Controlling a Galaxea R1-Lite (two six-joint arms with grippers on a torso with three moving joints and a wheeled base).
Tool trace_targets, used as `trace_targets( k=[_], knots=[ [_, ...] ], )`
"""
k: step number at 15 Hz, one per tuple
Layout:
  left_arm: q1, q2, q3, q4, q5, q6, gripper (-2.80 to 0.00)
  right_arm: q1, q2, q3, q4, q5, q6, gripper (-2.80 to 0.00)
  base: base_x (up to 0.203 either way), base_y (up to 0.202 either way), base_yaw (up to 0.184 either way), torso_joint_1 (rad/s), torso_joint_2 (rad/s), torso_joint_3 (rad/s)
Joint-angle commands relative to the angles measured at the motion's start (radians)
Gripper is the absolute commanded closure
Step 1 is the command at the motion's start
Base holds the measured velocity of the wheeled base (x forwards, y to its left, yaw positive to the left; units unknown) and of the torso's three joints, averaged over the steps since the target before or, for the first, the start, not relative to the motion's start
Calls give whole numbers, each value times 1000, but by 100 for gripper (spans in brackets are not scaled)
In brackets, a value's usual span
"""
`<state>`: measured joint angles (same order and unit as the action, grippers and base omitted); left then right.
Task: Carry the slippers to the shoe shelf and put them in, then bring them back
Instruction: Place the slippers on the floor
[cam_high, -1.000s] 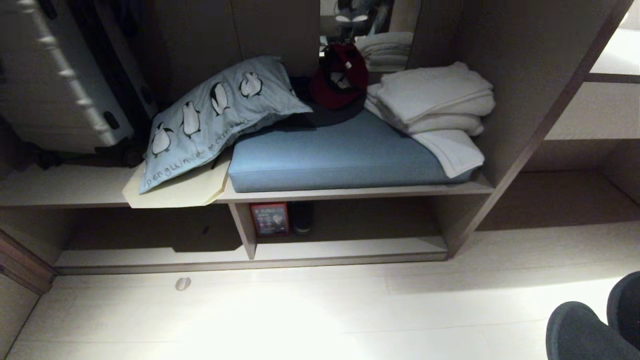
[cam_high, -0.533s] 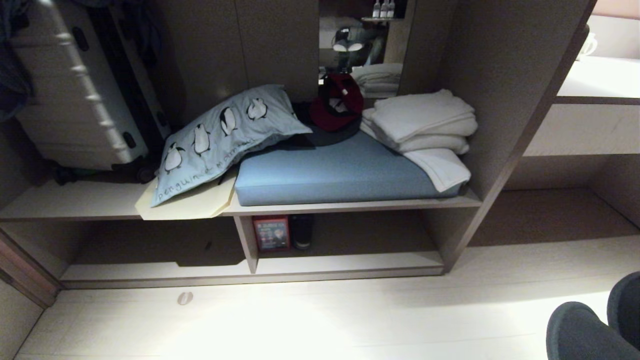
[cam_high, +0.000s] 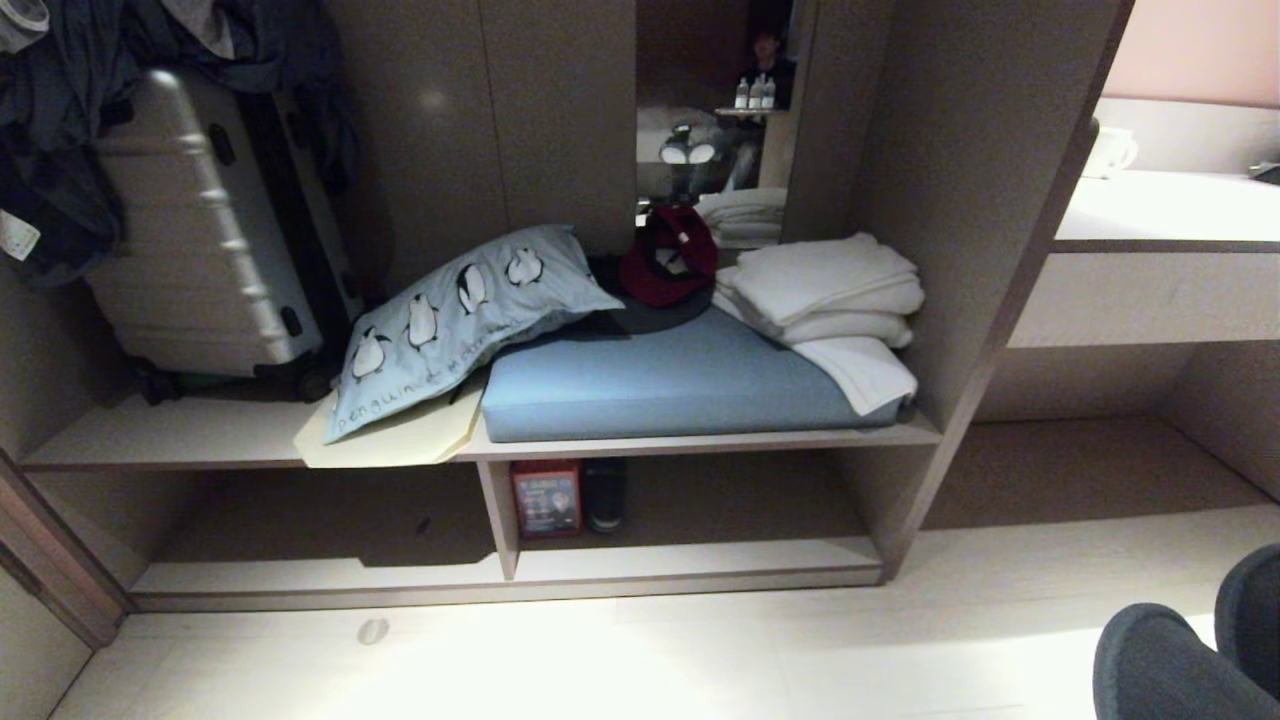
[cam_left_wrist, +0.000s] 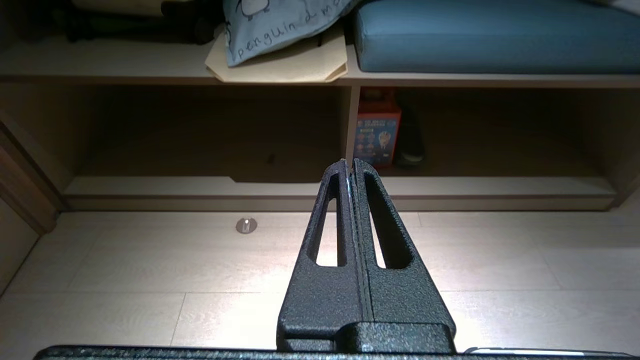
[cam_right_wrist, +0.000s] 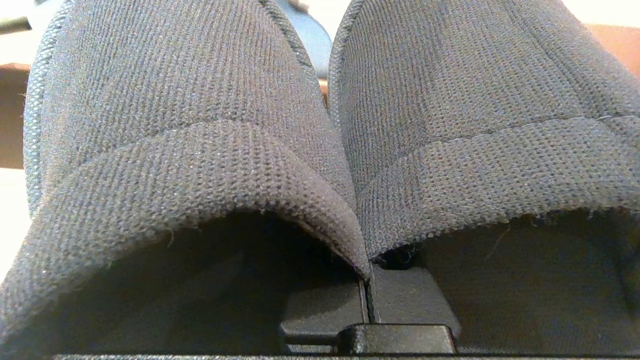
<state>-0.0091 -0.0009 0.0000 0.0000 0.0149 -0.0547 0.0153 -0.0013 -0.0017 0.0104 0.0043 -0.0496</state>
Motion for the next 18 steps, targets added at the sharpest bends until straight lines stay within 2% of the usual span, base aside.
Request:
trace_targets(
  k=[1,7,18],
  knots=[
    [0,1,0,0,0,-1,0,0,1,0,0,0,-1,0,0,0,0,6,7,198],
    [0,1,0,-2,-1,-1,0,0,1,0,0,0,-1,0,0,0,0,2,2,113],
    [0,1,0,-2,0,-2,0,2,1,0,0,0,-1,0,1,-5,1,0,0,0]
  ],
)
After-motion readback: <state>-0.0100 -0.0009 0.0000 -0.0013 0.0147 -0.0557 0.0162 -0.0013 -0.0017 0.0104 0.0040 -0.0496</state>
